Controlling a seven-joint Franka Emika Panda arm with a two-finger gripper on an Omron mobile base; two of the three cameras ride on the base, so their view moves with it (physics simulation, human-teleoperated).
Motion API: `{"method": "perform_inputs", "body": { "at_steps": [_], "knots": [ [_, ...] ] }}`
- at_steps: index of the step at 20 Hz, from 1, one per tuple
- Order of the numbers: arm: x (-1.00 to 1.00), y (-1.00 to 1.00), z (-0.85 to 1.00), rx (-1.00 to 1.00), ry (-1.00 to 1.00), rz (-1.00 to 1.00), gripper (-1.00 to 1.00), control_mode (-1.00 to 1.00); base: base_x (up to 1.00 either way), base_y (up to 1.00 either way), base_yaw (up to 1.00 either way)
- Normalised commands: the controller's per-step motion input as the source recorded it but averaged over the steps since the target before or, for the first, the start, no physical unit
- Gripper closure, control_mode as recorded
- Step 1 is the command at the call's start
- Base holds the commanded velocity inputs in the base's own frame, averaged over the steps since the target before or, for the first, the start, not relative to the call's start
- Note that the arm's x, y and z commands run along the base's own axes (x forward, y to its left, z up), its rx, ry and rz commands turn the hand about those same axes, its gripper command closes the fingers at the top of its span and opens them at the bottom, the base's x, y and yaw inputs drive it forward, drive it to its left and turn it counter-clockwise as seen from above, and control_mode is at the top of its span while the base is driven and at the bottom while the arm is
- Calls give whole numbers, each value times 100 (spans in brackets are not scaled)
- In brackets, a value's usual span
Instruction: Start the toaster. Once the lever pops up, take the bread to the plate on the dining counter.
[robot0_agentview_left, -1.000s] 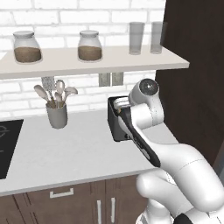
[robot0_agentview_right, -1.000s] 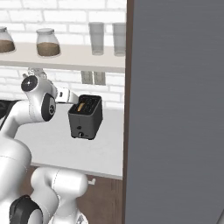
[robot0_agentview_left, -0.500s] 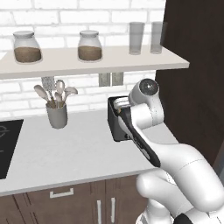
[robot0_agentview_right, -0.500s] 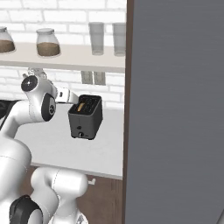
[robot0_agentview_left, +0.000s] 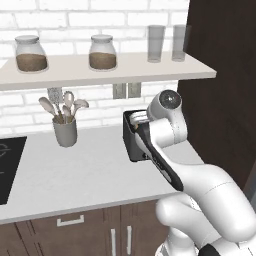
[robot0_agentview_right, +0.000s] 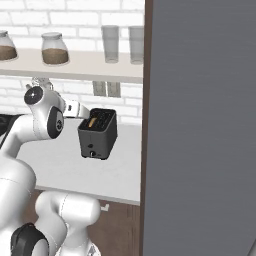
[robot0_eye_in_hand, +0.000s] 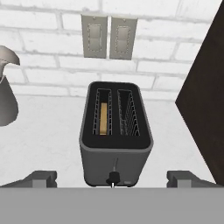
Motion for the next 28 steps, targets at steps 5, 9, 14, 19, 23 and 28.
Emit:
{"method": "perform_inputs", "body": {
  "at_steps": [5, 9, 14, 19, 23, 28],
  "knots": [
    [0, 0, 0, 0, 0, 0, -100, -100, 0, 0, 0],
    [0, 0, 0, 0, 0, 0, -100, -100, 0, 0, 0],
    [0, 0, 0, 0, 0, 0, -100, -100, 0, 0, 0],
    [0, 0, 0, 0, 0, 0, -100, -100, 0, 0, 0],
    [0, 0, 0, 0, 0, 0, -100, -100, 0, 0, 0],
    [0, 0, 0, 0, 0, 0, -100, -100, 0, 0, 0]
  ]
}}
